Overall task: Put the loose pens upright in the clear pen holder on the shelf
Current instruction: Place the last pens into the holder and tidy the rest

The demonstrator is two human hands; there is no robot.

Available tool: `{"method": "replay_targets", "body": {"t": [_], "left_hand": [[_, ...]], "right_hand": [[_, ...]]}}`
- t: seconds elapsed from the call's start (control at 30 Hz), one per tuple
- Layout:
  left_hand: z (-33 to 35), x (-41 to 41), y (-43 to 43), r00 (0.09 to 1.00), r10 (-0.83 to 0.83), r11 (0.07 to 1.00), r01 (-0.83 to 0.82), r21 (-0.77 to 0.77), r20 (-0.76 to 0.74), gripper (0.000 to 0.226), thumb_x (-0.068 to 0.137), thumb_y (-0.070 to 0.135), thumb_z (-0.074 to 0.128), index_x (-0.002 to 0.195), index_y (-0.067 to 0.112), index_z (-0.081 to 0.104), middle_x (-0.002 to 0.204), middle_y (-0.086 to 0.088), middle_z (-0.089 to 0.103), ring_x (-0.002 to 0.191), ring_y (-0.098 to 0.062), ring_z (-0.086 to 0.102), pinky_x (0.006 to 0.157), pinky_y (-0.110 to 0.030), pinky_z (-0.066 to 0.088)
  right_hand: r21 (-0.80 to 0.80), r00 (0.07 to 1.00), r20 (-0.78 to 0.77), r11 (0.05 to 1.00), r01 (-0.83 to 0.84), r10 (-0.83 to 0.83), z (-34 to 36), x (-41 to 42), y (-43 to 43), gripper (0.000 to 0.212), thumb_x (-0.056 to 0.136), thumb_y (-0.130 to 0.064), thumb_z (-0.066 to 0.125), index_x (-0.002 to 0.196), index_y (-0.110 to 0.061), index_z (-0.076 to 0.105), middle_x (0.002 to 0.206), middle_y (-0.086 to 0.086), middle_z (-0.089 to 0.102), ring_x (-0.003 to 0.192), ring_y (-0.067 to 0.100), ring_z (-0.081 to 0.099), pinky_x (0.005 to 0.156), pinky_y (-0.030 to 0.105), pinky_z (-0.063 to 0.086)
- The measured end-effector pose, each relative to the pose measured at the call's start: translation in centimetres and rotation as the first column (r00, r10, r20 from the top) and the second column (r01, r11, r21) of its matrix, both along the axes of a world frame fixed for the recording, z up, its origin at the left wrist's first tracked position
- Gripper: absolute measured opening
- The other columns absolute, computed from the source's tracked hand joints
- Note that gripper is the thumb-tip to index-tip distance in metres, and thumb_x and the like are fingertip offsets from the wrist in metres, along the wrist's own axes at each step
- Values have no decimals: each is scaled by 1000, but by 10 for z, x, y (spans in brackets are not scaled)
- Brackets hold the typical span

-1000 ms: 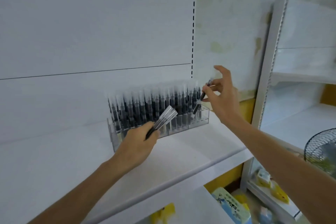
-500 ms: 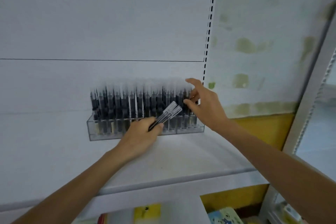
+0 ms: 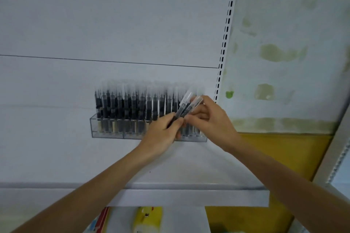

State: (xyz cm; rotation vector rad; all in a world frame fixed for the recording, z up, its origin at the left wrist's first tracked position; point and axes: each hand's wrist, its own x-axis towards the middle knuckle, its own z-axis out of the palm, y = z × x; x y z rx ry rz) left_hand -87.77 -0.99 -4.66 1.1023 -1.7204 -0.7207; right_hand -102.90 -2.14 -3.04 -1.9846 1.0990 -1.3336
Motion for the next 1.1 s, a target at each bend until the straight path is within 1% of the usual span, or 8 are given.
{"method": "replay_targets", "body": {"t": [0.13,0.2,0.27,0.4,0.53,0.63,0.93,1.1], "left_hand": [[3,-14,7,997,-44,996,48,76,-57,24,99,24,40,85,15,56,53,6,53,42,-7,43,39,-15,32],[1,-13,12,997,-59,989,64,130,-39,26,99,25,38,85,14,56,56,4,53,40,-7,42,37,-16,30],[-4,-7,17,998,-26,993,18,115,61,25,99,26,39,85,14,56,58,4,54,40,-3,42,40,-14,32],[-9,14,21,984,80,994,-91,63,158,20,96,26,46,85,14,58,58,7,53,51,-8,44,54,-22,35],[-9,19,24,976,117,991,-125,35,186,20,96,27,48,78,21,54,58,6,52,51,-7,43,54,-21,33],[-14,16,25,976,127,991,-134,28,175,21,96,26,45,79,17,54,59,6,52,45,0,41,48,-13,32],[-18,17,26,985,112,991,-120,57,130,24,97,26,43,83,13,58,58,6,52,39,3,41,45,-12,30],[-15,10,22,993,100,994,-102,32,70,27,97,24,42,85,5,57,57,5,52,42,1,40,52,-18,32]], "right_hand": [[104,954,300,993,-59,25,13,-5,-2,13,86,-5,64,95,0,56,72,8,66,74,24,67,78,34,58],[124,906,424,991,-45,-11,26,-11,-6,15,87,-2,62,99,-4,53,77,7,68,74,21,68,77,33,59],[66,875,478,997,50,-76,40,-21,-12,33,87,0,61,115,-11,46,82,10,68,74,21,70,73,32,59],[-211,921,314,929,303,-229,48,-35,-19,44,89,-1,59,127,-16,42,82,13,65,73,18,70,68,28,59],[-331,959,162,903,275,-233,37,-31,-17,41,89,-4,60,124,-17,46,82,12,65,77,24,69,74,41,58],[-423,972,81,876,233,-219,31,-26,-17,41,89,-4,59,126,-15,45,78,2,63,76,21,68,75,40,57],[-342,912,-282,920,193,-296,3,-15,-23,52,90,-10,59,138,-20,39,85,1,58,80,21,61,80,39,53],[-411,892,-158,850,331,-423,2,-15,-15,52,91,-21,59,139,-28,39,90,-3,56,70,13,54,70,29,47]]}}
